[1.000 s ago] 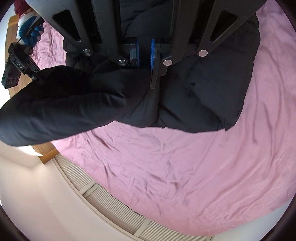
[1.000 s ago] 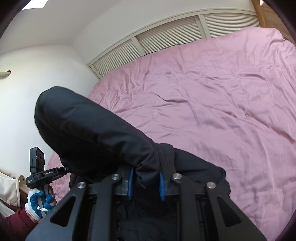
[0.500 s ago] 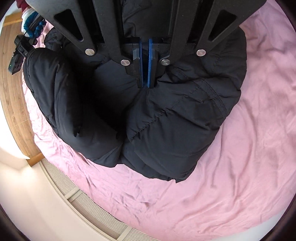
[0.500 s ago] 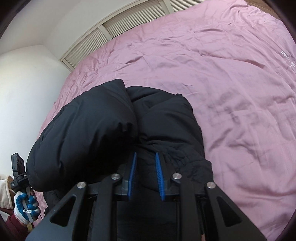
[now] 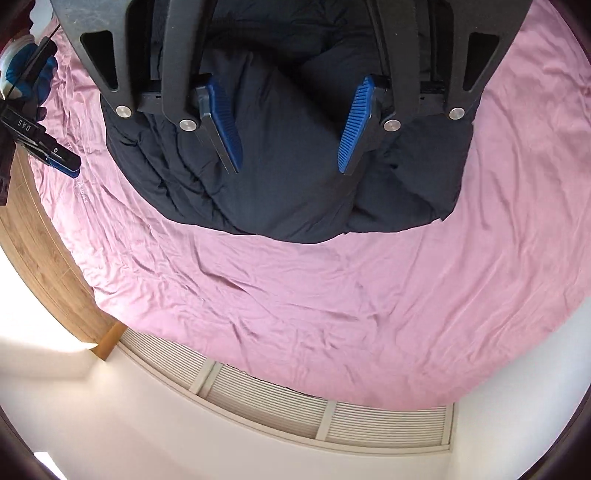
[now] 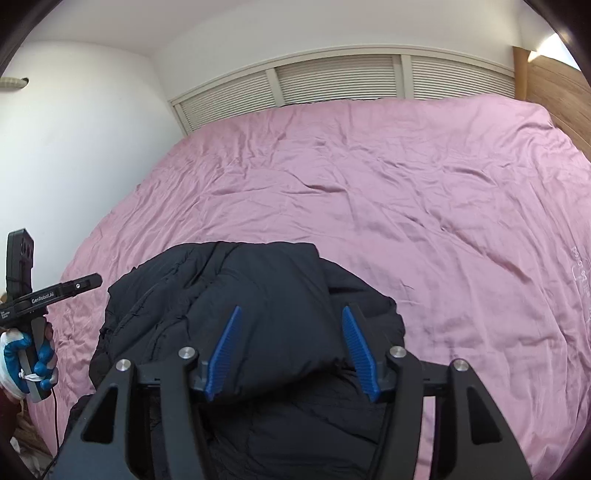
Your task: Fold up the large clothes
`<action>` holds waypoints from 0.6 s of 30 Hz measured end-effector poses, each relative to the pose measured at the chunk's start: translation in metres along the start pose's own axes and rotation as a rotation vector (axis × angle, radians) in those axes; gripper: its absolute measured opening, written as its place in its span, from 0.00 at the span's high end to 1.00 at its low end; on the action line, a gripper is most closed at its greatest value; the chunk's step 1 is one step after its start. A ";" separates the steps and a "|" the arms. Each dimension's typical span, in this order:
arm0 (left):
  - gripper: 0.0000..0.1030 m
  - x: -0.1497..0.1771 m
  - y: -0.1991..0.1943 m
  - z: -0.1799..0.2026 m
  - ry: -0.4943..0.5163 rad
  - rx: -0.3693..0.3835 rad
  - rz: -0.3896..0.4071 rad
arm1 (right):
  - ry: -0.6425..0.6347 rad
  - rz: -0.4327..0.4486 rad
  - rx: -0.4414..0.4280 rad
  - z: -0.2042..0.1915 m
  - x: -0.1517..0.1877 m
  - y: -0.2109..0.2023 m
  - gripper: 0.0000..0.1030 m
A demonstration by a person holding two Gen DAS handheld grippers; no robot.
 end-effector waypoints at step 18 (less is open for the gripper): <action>0.40 0.129 0.089 0.001 0.246 -0.166 -0.044 | -0.191 -0.199 0.020 -0.022 0.125 0.104 0.37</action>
Point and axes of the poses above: each gripper's, at about its wrist camera, not at the fingertips, and y roughly the way its jaws point, z to its right, x to its underside, the point moved 5 cm from there along y, roughly the way its jaws point, and after that the axes turned 10 degrees about z, right-handed, at the moved point
